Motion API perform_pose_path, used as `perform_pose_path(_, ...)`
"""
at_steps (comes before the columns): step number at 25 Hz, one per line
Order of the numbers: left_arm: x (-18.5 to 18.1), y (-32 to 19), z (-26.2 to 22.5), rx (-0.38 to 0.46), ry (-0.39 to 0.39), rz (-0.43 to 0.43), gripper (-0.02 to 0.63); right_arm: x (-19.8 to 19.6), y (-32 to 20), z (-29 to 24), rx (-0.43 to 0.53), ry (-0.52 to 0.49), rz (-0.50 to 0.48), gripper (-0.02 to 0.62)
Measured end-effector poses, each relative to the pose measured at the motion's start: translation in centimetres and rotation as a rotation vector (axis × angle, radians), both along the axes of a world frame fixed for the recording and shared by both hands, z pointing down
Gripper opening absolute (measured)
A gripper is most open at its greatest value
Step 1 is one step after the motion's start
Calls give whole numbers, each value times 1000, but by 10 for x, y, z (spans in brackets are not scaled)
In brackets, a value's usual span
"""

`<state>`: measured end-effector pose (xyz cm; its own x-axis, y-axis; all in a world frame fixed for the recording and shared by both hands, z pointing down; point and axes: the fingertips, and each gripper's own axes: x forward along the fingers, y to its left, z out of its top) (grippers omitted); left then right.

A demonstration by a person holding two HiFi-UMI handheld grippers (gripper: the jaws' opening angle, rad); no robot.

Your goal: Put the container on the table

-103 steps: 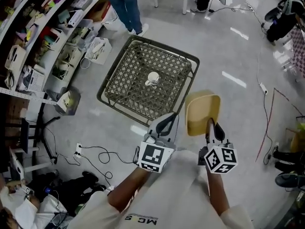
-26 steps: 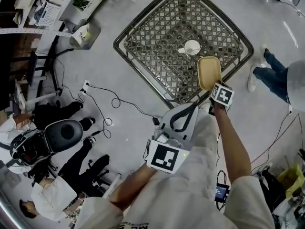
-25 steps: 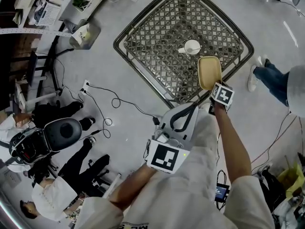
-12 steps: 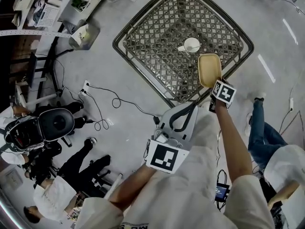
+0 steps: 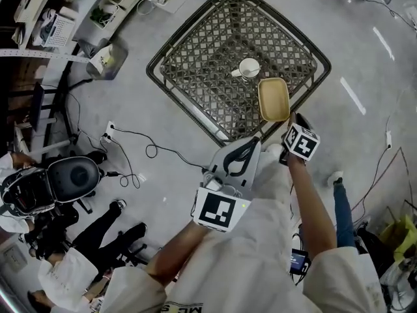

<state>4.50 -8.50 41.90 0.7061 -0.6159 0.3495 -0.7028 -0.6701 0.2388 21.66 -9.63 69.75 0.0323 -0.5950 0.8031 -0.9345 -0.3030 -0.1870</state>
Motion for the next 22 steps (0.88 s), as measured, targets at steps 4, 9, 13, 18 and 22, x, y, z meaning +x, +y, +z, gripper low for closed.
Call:
perform_pose_path(4,2,5,-7,22,4,26,23,2,9,-38,54,14,0,52)
perform_pose_path(9,2,9,-12,70,-14,83,23,0,13,-101,170,16,13,40)
perform_pose_path(13,-1,5,-25,90,13,77,23,-1,16,-158,271,21,24,30)
perform_pose_path(18,-6,4,-37,118,25,82,23,-18,25,-225,407,47,-25,25)
perform_pose_path(22,-8,4,-51,143,35,87,23,-39,36,-274,512,94,-96,23)
